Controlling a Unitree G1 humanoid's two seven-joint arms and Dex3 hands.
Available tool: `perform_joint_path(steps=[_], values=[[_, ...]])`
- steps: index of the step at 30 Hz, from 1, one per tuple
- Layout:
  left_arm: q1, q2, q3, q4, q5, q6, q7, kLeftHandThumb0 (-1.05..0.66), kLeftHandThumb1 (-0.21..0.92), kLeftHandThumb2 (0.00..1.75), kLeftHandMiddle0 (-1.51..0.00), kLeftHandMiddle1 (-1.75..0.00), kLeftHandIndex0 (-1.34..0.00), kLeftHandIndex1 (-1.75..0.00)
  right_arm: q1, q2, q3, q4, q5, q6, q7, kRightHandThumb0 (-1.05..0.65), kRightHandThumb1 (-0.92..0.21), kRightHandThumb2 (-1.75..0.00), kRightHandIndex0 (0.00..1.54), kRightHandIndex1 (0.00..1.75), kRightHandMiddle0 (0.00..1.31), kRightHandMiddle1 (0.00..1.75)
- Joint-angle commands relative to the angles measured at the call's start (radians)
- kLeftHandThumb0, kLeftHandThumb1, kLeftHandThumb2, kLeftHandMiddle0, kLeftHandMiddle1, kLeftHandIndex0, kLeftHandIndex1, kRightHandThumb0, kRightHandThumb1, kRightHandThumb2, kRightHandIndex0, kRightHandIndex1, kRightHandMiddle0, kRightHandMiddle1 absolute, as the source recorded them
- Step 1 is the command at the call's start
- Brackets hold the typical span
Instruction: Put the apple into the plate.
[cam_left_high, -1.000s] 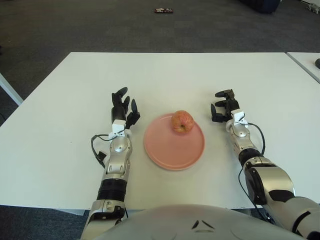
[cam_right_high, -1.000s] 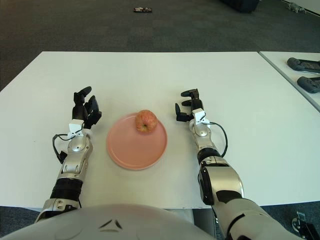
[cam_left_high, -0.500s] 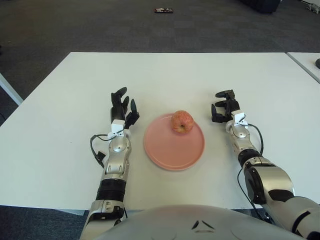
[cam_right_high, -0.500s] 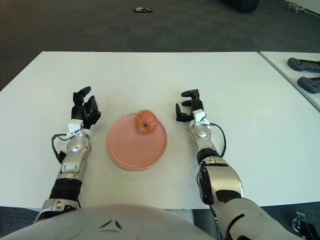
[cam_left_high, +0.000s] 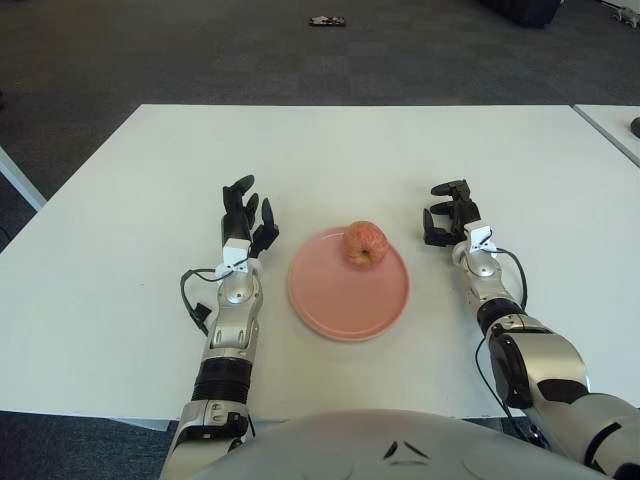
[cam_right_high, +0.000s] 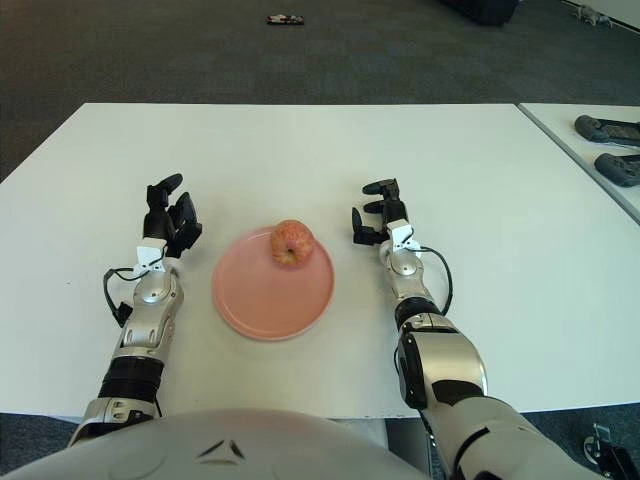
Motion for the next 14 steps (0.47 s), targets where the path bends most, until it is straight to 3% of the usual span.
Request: perform_joint_path(steps=[1, 14], values=[[-0.004, 0.006, -0.001, -0.013, 0.005, 0.006, 0.004, -0.69, 0.92, 0.74, -0.43, -0.10, 0.00, -0.99, 0.044, 0.008, -0.011, 0.014, 0.015, 0.037, 0.010, -0.01, -0.22, -1.43, 1.34, 1.75, 1.12, 1.75], [0.005, 0.009, -0.003, -0.024, 0.006, 0.008, -0.001, -0.68, 0.92, 0.74, -0.43, -0.10, 0.00, -0.98, 0.088, 0.046, -0.046, -0.093, 0.078, 0.081, 0.048, -0.04, -0.30, -1.34, 1.29, 1.75, 1.05, 1.75]])
